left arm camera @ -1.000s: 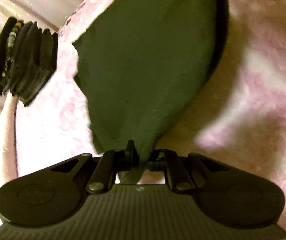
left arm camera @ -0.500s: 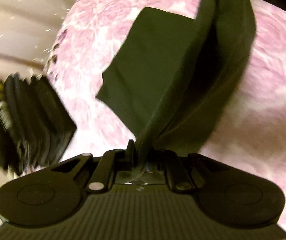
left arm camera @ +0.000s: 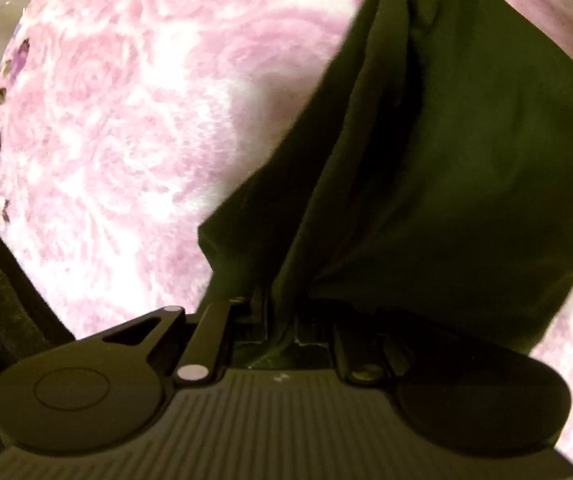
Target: Fold clothes
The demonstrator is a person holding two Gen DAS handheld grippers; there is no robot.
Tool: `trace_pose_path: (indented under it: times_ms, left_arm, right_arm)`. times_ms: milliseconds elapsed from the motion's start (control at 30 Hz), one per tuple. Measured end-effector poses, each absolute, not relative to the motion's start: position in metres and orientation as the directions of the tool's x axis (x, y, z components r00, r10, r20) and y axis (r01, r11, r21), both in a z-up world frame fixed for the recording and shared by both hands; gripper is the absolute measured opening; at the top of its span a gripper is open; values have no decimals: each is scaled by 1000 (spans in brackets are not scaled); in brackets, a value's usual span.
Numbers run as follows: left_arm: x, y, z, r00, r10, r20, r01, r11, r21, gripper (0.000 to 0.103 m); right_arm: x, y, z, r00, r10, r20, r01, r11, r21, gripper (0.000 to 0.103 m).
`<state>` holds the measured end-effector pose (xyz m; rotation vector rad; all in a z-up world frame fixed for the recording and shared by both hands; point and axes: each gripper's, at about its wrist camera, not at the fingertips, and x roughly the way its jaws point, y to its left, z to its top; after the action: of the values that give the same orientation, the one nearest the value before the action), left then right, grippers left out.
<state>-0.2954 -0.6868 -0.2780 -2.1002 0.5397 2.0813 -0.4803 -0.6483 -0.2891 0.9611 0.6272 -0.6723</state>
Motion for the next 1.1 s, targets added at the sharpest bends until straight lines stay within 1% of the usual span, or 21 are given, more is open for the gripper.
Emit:
trace_pose_path:
  times_ms: [33,100,167,233,333,433,500,567,633,767,800,900,1033,1100]
  left_arm:
    - [-297,-694,-281,-22,-138,-990,-306,-942,138,10]
    - [-298,-711,-286,-32,-93,-995,-194,-976,98,15]
    - [-295,-727,-288,-49,-71,-996,-84,-994,75,29]
    - [-286,-733,-283,-81,-95,-992,-23,-995,98,37]
    - [-264,-742,-263,-137,-127,-982,88,-989,116,37]
    - [-235,-746,-241,-188,-196,-963,217,-964,154,38]
    - [-219,-746,-229,-222,-209,-952,293,-946,139,38]
    - [-215,-742,-229,-244,-204,-948,344,-932,112,39]
    - [-215,-736,-241,-250,-199,-948,367,-925,97,39]
    - [-220,-730,-286,-214,-187,-959,389,-917,92,39]
    - [-216,-728,-291,-211,-193,-958,399,-912,96,39]
    - [-209,-725,-286,-223,-220,-950,442,-891,103,39]
    - [-195,-708,-265,-205,-283,-937,443,-881,169,39]
    - [-183,-694,-255,-199,-307,-931,463,-866,187,41]
  right_arm:
    - [-480,-651,-292,633,-237,-737,755,399,520,2]
    - [-480,-656,-300,619,-237,-749,768,383,514,2]
    - [-480,-660,-313,602,-210,-770,782,351,515,2]
    - [-483,-661,-320,600,-201,-774,787,320,527,2]
    - [-486,-658,-317,591,-207,-779,794,320,517,2]
    - [-486,-652,-310,577,-215,-788,805,314,503,2]
    - [-485,-649,-306,567,-221,-794,814,301,497,2]
    - [-489,-645,-304,552,-228,-802,829,250,500,2]
    - [-491,-644,-305,537,-231,-811,842,205,499,2]
    - [-493,-647,-320,485,-224,-845,872,199,448,2]
    - [-498,-648,-323,480,-224,-848,875,186,446,2]
    - [-509,-646,-314,475,-257,-842,878,200,434,2]
    - [-505,-639,-295,495,-250,-832,861,270,431,2]
    - [-493,-635,-285,521,-239,-819,837,331,436,2]
